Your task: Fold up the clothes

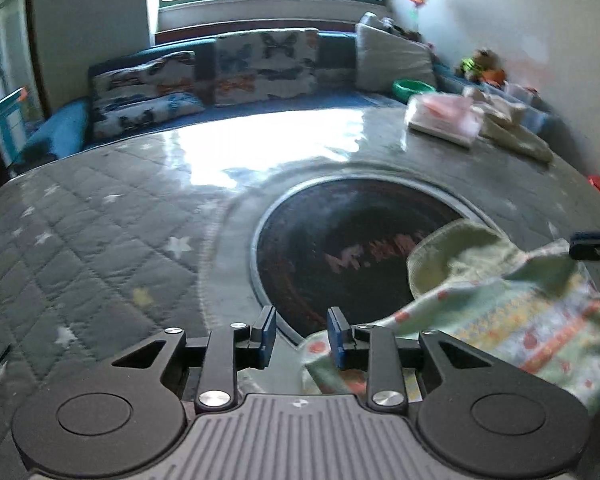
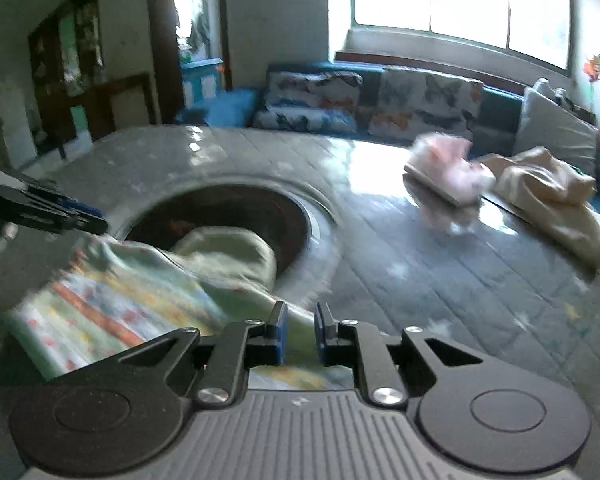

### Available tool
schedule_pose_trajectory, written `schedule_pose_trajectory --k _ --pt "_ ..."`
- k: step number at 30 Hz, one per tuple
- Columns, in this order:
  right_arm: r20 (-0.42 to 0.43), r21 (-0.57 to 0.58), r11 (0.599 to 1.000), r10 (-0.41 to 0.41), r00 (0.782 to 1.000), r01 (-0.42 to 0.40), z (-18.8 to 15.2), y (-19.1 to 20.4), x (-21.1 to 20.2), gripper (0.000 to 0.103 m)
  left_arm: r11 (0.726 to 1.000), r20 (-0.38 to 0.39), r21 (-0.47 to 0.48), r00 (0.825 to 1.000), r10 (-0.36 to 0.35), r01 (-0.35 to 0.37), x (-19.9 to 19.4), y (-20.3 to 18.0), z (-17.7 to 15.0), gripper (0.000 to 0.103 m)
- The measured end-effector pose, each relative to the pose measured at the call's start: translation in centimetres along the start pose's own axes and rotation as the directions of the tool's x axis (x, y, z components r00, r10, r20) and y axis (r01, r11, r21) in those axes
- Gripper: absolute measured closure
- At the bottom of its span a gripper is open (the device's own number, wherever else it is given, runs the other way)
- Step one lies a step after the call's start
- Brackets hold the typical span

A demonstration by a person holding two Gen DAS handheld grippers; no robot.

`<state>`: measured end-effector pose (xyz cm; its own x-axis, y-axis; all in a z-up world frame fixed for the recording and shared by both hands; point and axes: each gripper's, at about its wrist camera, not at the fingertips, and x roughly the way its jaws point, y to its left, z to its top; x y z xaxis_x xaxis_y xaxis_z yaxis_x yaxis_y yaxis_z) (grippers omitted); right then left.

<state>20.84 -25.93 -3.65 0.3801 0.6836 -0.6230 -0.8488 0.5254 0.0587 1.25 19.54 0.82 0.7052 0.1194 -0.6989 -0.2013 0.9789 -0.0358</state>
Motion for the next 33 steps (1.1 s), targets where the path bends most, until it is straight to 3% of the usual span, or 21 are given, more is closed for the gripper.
schedule_pose_trajectory --k 6,10,14,21,27,33 --pt "-0.06 -0.029 0.999 0.034 0.998 -0.036 0.5 1.5 3.7 0.089 0.994 0.045 0.005 0.993 -0.113 0.113 -1.9 -2.8 0.3 0.073" --pt "-0.096 -0.023 1.0 -0.004 0.995 0.002 0.2 1.3 5.3 0.082 0.987 0.012 0.019 0.987 -0.157 0.157 -0.6 -4.5 0.1 0.073" --pt "-0.055 -0.038 0.999 0.01 0.998 -0.012 0.4 1.9 3.4 0.081 0.986 -0.024 -0.002 0.986 -0.164 0.164 0.8 -5.1 -0.4 0.072" --pt "-0.053 -0.119 0.984 0.127 0.991 -0.132 -1.2 5.7 1.1 0.081 0.971 0.017 0.074 0.973 -0.229 0.227 -1.6 -8.7 -2.3 0.072" --pt "-0.048 -0.202 0.971 0.117 0.992 -0.125 -3.2 8.3 0.6 0.081 0.973 -0.007 0.089 0.977 -0.215 0.214 -1.8 -10.0 -4.7 0.072" --pt "-0.041 -0.226 0.963 0.142 0.989 -0.148 -4.3 9.8 -0.8 0.081 0.976 0.022 0.059 0.977 -0.211 0.209 -3.1 -9.8 -6.1 0.072"
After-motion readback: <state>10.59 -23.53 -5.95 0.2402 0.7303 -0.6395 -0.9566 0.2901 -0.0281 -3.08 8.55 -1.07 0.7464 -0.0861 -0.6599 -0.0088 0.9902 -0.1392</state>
